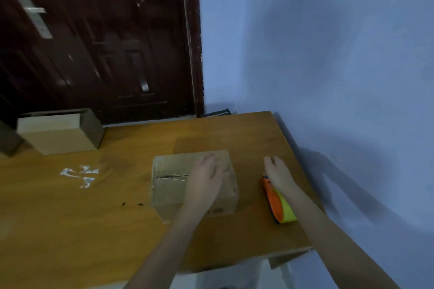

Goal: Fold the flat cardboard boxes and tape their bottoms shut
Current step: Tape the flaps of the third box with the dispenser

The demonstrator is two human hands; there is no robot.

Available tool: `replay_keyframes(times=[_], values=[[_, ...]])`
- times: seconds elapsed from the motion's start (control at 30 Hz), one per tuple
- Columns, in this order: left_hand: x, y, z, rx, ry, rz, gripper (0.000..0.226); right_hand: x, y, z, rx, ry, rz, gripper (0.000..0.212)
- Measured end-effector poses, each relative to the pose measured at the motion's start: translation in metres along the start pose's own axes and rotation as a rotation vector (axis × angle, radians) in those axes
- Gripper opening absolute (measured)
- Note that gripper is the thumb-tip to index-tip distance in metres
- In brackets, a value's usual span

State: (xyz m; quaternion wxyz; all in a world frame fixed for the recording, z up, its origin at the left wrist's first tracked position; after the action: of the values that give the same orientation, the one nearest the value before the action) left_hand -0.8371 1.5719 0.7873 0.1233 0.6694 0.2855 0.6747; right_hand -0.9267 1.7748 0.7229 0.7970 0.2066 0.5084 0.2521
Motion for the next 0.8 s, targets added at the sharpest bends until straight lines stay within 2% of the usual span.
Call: replay_keyframes(times=[0.1, 0.23, 0.37, 0.53, 0.6, 0.7, 0.77, 0.8], values=[[-0.054, 0.051, -0.003, 0.198, 0.203, -0.038, 0.045, -0.033, -0.041, 0.023, -0.19, 0.068, -0.151, 0.053], [-0.107, 0.068, 0.01, 0.174, 0.431, 0.1, 0.053, -0.04, -0.089, 0.023, -0.35, 0.048, -0.318, 0.064], [-0.122, 0.062, 0.017, 0.193, 0.497, 0.37, 0.053, -0.048, -0.094, 0.027, -0.329, 0.006, -0.442, 0.062], [-0.124, 0.061, 0.014, 0.206, 0.498, 0.447, 0.053, -0.045, -0.1, 0.027, -0.353, 0.046, -0.298, 0.06], [-0.124, 0.06, 0.014, 0.179, 0.479, 0.401, 0.053, -0.045, -0.099, 0.028, -0.381, 0.062, -0.247, 0.063], [-0.12, 0.059, 0.014, 0.074, 0.446, 0.181, 0.056, -0.038, -0.096, 0.029, -0.414, 0.024, -0.073, 0.069], [-0.12, 0.06, 0.014, 0.046, 0.415, -0.003, 0.06, -0.033, -0.09, 0.03, -0.32, 0.098, 0.054, 0.071], [-0.12, 0.061, 0.013, 0.06, 0.353, -0.136, 0.063, -0.036, -0.084, 0.032, -0.22, 0.21, 0.121, 0.068]])
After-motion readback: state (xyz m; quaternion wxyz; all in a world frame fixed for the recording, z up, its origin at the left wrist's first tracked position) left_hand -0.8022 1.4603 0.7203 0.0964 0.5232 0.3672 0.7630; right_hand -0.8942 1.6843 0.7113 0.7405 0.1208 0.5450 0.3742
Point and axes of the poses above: each hand's wrist, its own z-axis away from the middle knuckle, its own y-axis out of the back of the hand, x = y × z, the point moved 5 cm from there along -z, towards the middle knuckle, and after that the axes turned 5 degrees about z, right-handed, at the moved point
